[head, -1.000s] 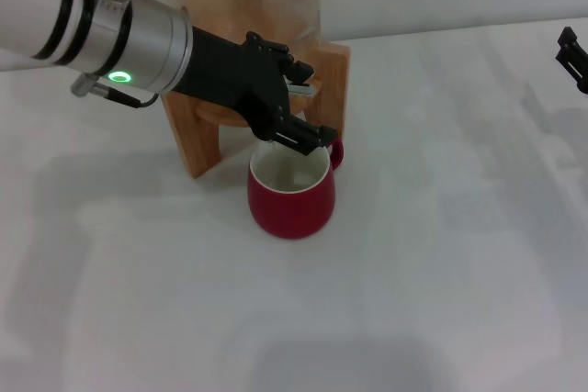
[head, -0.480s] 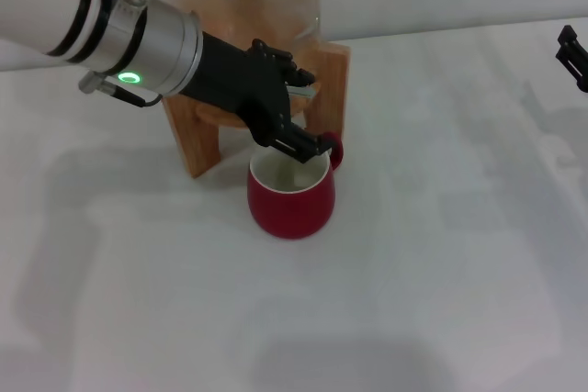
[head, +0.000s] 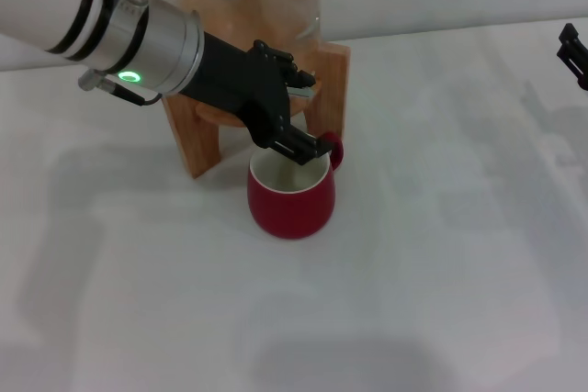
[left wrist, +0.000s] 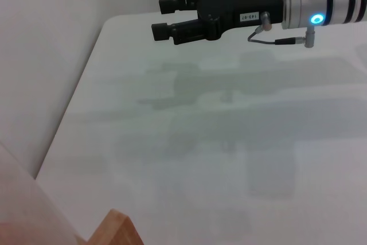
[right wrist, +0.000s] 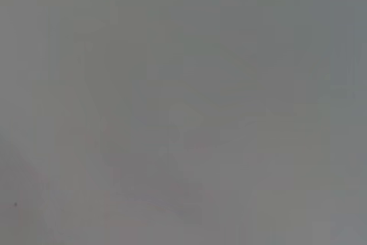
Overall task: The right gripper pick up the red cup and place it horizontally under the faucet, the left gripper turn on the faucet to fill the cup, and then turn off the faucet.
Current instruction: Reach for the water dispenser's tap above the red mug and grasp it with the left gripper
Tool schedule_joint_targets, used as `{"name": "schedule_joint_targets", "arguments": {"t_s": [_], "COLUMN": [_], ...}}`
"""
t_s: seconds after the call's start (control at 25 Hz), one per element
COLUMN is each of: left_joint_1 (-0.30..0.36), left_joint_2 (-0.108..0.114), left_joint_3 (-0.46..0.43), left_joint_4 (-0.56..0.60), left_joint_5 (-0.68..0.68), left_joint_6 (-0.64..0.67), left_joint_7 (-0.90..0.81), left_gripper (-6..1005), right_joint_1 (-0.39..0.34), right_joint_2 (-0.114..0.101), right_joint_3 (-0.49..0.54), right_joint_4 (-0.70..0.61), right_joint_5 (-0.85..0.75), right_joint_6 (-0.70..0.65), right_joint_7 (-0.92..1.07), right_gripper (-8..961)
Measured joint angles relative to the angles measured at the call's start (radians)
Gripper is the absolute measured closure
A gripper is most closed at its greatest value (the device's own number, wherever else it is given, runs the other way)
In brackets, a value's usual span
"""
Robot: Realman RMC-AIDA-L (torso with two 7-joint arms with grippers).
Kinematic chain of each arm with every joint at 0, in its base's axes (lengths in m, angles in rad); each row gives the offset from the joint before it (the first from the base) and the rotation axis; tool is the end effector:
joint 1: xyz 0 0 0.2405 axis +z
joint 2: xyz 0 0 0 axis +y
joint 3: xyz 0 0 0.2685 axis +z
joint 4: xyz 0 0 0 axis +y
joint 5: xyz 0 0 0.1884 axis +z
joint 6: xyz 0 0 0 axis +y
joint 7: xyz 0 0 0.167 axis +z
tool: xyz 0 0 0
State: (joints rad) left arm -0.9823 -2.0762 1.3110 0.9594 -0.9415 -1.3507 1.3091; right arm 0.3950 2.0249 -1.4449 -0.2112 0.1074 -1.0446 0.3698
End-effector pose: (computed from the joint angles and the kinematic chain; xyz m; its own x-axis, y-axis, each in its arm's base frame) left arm -0.0740 0.3966 -0.0724 0.9963 -0.0773 -0.0380 -0.0819 -0.9868 -0.1398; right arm 0.3602 0.3603 0.0552 0.6260 0.0498 -0.7782 -0.7797 0.0227 -0.6258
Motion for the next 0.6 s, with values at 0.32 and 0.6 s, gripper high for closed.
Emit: {"name": "schedule_joint_targets", "arguments": {"t_s": [0.32, 0.6], "left_joint_1": [0.000, 0.005], "left_joint_2": [0.001, 0.002], "left_joint_3": [-0.001, -0.004], "left_joint_4": [0.007, 0.044], "left_joint_5": [-0.004, -0.010], "left_joint_6": [-0.022, -0.054], "left_joint_7": [0.001, -0.006], "left_gripper": [153, 156], "right_joint_1": [0.001, 0.000], "right_joint_2": [-0.001, -0.002], "right_joint_3": [0.000, 0.000], "right_joint_4": [0.001, 0.001], "right_joint_5": [0.002, 0.002], "right_joint_6": [0.000, 0.000], "right_joint_7": [0.000, 0.000], "right_gripper": [109, 109]}}
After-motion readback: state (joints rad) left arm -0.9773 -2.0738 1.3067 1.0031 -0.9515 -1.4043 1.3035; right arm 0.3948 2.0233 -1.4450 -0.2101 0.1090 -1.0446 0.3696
